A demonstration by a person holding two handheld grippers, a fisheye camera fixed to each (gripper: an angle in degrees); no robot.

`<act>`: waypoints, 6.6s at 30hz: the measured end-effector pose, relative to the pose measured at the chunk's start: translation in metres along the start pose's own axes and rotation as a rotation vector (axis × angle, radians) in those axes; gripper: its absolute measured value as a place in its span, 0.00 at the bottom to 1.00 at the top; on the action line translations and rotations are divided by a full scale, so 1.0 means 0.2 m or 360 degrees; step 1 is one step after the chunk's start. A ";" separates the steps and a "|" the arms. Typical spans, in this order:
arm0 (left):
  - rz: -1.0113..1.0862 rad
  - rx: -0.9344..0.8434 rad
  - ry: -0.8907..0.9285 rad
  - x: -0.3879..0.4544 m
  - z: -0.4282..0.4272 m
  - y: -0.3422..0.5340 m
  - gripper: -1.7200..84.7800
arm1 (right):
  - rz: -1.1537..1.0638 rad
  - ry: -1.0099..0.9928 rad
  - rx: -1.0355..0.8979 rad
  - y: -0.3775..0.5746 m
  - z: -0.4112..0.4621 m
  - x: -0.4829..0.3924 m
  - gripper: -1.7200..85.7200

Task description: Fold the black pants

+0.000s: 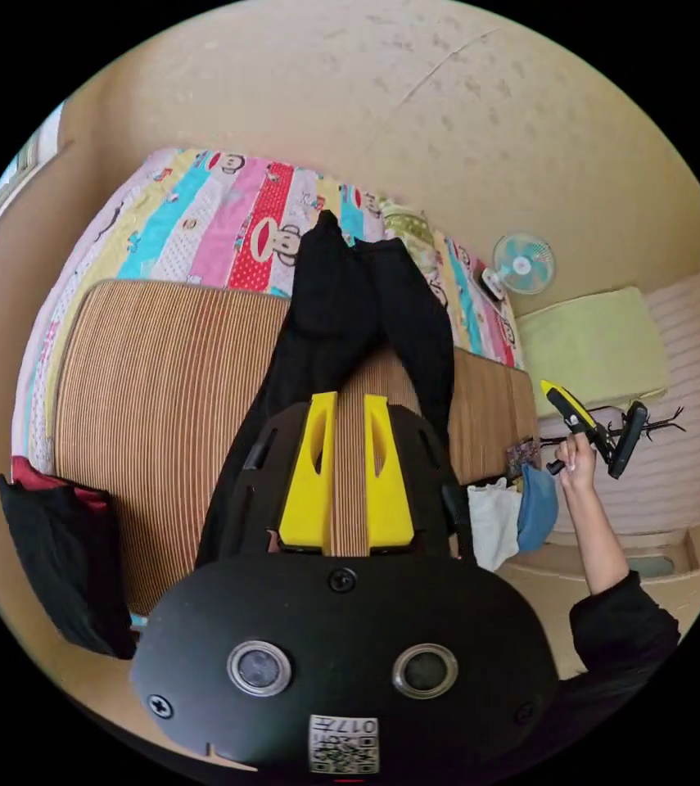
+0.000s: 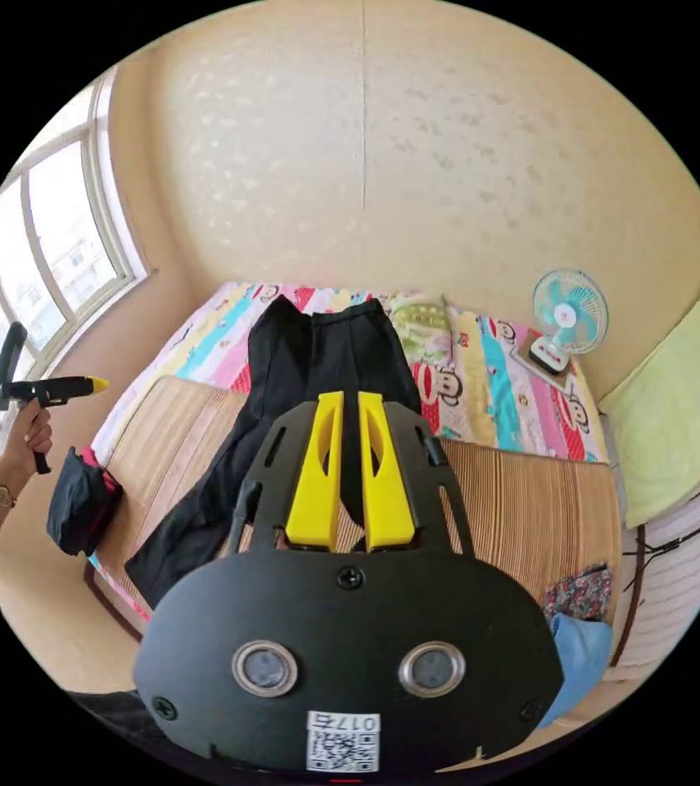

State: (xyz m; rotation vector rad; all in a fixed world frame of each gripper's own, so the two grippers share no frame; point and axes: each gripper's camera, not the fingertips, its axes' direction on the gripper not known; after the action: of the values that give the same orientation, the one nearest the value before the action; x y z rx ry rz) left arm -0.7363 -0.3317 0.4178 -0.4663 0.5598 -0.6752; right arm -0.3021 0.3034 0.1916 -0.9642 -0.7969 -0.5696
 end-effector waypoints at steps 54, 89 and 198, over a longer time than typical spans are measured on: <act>0.0001 -0.0950 0.0718 -0.77 0.67 0.97 0.14 | 0.0244 -0.1221 -0.0718 2.28 -0.03 1.16 0.05; -0.0924 -0.0244 0.1012 -2.16 -0.54 1.27 0.05 | -0.0041 -0.0184 -0.0261 0.11 1.77 -0.12 0.06; -0.0131 -0.1010 0.0692 -1.74 0.06 0.42 0.15 | 0.0590 -0.1675 -0.0991 1.70 0.93 0.55 0.16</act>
State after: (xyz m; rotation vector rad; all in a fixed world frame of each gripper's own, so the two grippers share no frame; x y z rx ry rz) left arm -0.9156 -0.0314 0.4921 -0.9479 1.1839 -0.6736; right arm -0.0491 0.6169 0.1743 -2.0011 -1.3470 0.0890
